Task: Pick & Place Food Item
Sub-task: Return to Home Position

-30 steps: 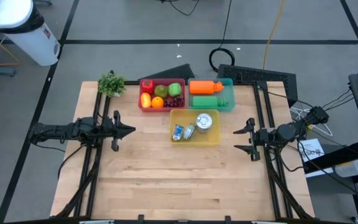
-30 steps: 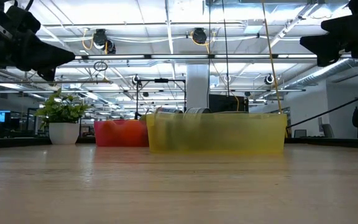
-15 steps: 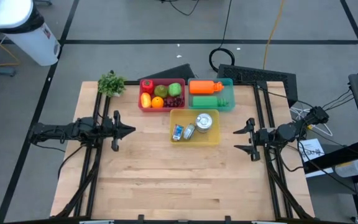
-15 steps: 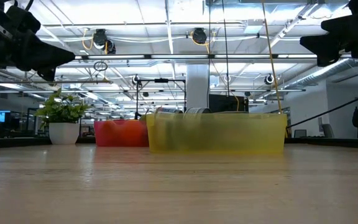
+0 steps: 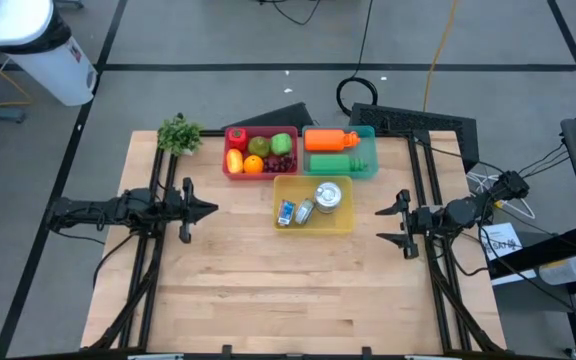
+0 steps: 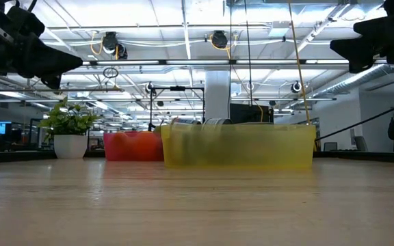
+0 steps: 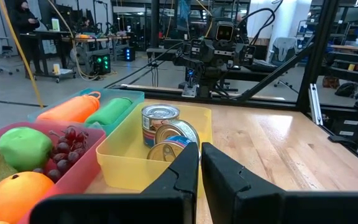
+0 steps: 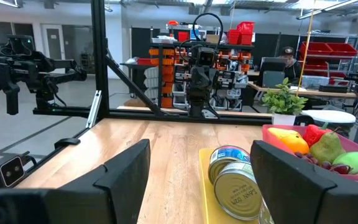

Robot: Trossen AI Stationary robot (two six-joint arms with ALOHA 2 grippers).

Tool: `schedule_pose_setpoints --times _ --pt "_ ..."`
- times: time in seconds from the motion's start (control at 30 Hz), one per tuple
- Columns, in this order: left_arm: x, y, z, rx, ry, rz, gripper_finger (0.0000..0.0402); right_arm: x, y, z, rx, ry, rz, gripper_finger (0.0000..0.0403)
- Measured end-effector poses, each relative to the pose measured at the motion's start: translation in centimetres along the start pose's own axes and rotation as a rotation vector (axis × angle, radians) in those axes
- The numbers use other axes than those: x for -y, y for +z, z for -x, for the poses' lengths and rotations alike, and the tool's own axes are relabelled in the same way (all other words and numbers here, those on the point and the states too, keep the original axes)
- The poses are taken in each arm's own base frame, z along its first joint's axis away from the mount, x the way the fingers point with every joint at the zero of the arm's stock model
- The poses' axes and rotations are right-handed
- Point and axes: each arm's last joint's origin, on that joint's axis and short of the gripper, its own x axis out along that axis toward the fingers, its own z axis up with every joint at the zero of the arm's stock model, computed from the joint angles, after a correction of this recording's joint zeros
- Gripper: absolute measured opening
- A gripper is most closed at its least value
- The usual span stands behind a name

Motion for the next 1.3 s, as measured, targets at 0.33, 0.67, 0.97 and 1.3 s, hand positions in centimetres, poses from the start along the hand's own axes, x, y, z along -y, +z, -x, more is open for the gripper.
schedule_pose_setpoints --times 0.33,0.67,0.97,1.3 --pt "0.00 -0.01 0.00 0.000 0.000 -0.001 0.0026 0.00 0.00 0.00 0.000 0.000 0.000 0.0265" --pt "0.00 -0.01 0.00 -0.001 0.000 -0.001 0.0026 0.00 0.00 0.00 0.000 0.000 0.000 0.0263" --pt "0.00 -0.01 0.00 -0.001 0.000 -0.001 0.0026 0.00 0.00 0.00 0.000 0.000 0.000 0.0267" --pt "0.00 -0.01 0.00 -0.001 0.000 0.000 0.0026 0.00 0.00 0.00 0.000 0.000 0.000 0.0267"
